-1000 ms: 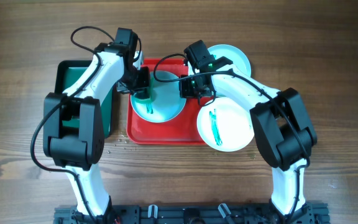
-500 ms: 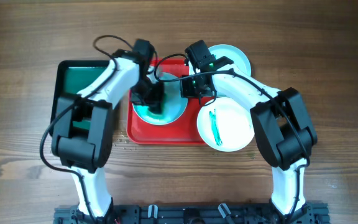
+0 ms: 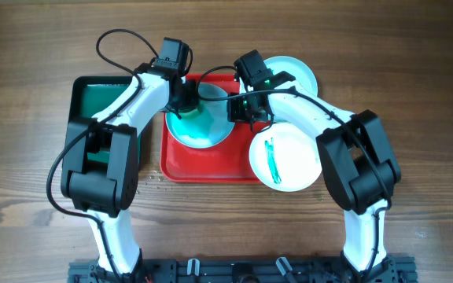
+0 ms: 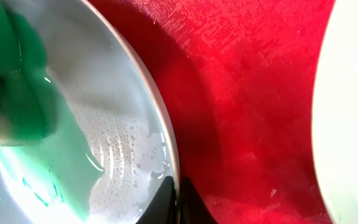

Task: Clean dirty plates on tray and stack at the side
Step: 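Hold plate rim with right gripper, scrub plate with sponge in left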

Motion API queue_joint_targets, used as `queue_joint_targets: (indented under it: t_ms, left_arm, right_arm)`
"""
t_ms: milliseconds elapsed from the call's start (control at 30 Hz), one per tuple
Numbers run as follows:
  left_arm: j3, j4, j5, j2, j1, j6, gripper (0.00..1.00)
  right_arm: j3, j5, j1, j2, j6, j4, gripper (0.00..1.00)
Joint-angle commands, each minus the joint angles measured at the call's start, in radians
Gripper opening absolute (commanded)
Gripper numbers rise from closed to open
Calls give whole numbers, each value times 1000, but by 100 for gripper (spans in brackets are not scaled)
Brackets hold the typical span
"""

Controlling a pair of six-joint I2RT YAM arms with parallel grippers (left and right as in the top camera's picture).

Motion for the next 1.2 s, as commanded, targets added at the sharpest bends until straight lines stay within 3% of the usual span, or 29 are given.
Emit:
queue_joint_targets:
  t_ms: [0,167,300,433,667,700,800,900,1033,1167]
  left_arm:
    - [-6,-73,17,13,15,24,4]
    - [-6,-247,562,13,15,364,4]
    - [-6,-284,568,13,17,377,4]
    - [-6,-218,435,13,17,333,4]
    - [-6,-35,-95,13,17,151,4]
    - [-6,-39,-197,13,17,123,4]
    - [-6,-146,-215,13,16,111,4]
    - [-6,-317,-102,13,16,142,4]
    - [-6,-439,390,13,16,482,4]
    - [-6,-373,457,13,16,499,4]
  right_arm:
    - [-14,-21,3,20,3,1,4]
    - [-14,-30,3,20,0,1,4]
    - [-14,-117,3,21,-10,0,4]
    - [-28,-166,0,33,-25,6,4]
    - [-29,-176,-20,37,-26,11,4]
    - [-29,-172,-20,37,-26,11,4]
    - [-29,-171,-20,37,-26,11,4]
    - [-29,-167,-20,37,-24,13,4]
    - [-29,-169,-20,37,-24,15,4]
    - [-29,-178,-20,37,-27,13,4]
